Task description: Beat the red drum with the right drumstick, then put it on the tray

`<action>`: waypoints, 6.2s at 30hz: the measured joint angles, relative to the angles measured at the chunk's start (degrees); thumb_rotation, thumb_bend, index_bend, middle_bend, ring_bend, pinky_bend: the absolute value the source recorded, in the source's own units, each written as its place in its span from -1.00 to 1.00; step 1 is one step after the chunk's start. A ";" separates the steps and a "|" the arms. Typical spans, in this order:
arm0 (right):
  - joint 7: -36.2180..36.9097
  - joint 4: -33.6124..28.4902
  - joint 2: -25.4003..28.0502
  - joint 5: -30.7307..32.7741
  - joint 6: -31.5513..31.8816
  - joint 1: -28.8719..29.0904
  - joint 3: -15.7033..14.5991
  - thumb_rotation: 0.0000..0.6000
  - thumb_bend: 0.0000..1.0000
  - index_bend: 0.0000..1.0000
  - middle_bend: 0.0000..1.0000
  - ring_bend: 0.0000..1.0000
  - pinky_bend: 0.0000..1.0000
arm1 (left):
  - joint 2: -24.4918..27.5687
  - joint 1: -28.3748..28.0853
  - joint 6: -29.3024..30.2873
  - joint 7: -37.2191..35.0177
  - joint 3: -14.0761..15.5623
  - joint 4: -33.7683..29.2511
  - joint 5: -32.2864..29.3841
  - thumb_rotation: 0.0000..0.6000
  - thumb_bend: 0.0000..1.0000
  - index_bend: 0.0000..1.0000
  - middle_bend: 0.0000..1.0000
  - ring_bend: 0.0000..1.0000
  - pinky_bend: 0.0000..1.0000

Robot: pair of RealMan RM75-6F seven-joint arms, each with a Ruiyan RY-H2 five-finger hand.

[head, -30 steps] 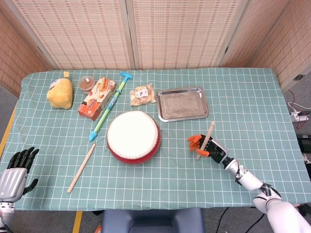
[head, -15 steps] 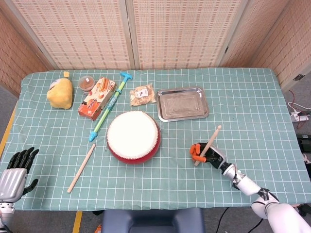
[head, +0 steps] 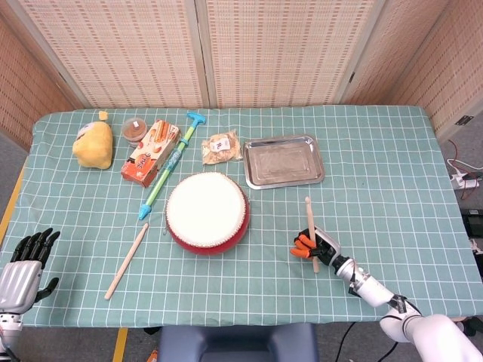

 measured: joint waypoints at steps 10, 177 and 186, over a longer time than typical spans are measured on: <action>-6.23 -9.17 5.57 -0.08 3.03 0.98 1.16 1.00 0.14 1.00 0.94 1.00 1.00 | -0.03 -0.17 0.03 1.22 -0.17 -0.27 -0.11 1.00 -0.52 -1.00 -1.00 -1.00 -0.99; -155.28 -30.12 9.00 30.40 -18.01 23.74 22.48 1.00 0.22 1.00 0.94 1.00 1.00 | -0.79 0.28 1.55 -1.72 -0.49 2.00 0.59 1.00 -0.49 -1.00 -1.00 -1.00 -0.99; -140.90 -31.63 9.36 29.02 -13.95 22.67 26.10 1.00 0.22 1.00 0.94 1.00 1.00 | -0.56 0.18 1.76 -1.29 -0.58 1.57 0.87 1.00 -0.49 -1.00 -1.00 -1.00 -0.99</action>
